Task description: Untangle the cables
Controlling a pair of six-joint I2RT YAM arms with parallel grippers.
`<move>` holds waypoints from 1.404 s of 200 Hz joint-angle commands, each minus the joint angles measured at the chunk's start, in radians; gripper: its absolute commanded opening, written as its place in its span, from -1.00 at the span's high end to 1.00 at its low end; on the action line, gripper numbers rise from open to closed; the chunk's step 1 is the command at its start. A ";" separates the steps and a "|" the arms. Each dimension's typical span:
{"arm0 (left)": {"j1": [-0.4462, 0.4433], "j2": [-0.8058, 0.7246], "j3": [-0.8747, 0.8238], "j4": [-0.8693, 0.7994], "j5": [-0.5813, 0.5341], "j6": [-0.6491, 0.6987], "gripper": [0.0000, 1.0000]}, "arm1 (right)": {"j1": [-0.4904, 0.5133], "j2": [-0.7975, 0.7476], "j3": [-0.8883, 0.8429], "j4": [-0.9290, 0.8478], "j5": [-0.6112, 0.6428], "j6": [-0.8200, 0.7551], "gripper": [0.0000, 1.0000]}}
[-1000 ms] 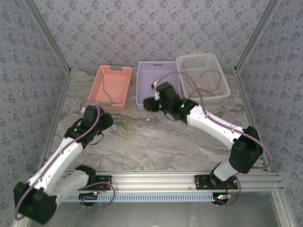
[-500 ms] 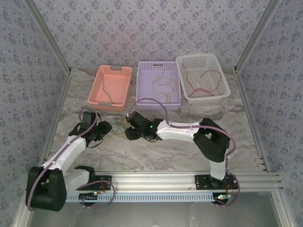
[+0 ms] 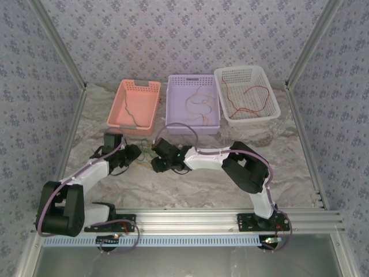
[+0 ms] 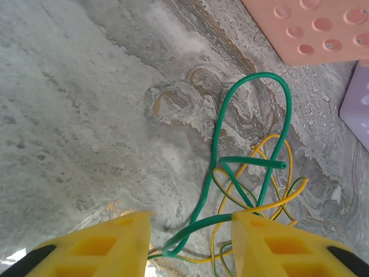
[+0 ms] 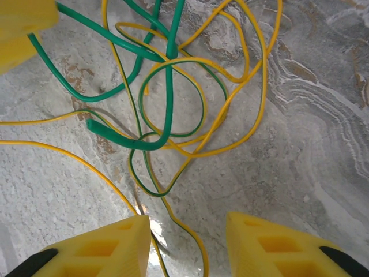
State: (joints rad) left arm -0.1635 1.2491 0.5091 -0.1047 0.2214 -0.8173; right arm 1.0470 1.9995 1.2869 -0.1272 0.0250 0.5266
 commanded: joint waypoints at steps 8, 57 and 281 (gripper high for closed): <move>0.001 0.049 0.003 0.066 0.032 0.046 0.28 | -0.002 0.019 -0.012 0.038 -0.025 0.037 0.18; -0.010 0.138 0.019 0.136 0.038 0.052 0.62 | -0.006 0.009 -0.046 0.066 -0.021 0.062 0.41; -0.128 -0.077 0.095 -0.141 -0.262 0.154 1.00 | -0.606 -1.067 -0.468 -0.330 0.105 -0.033 1.00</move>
State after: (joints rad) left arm -0.2802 1.2037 0.5598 -0.1814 0.0242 -0.6888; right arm 0.5457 1.0161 0.8177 -0.3210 0.1577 0.5385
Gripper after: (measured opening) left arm 0.041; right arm 0.065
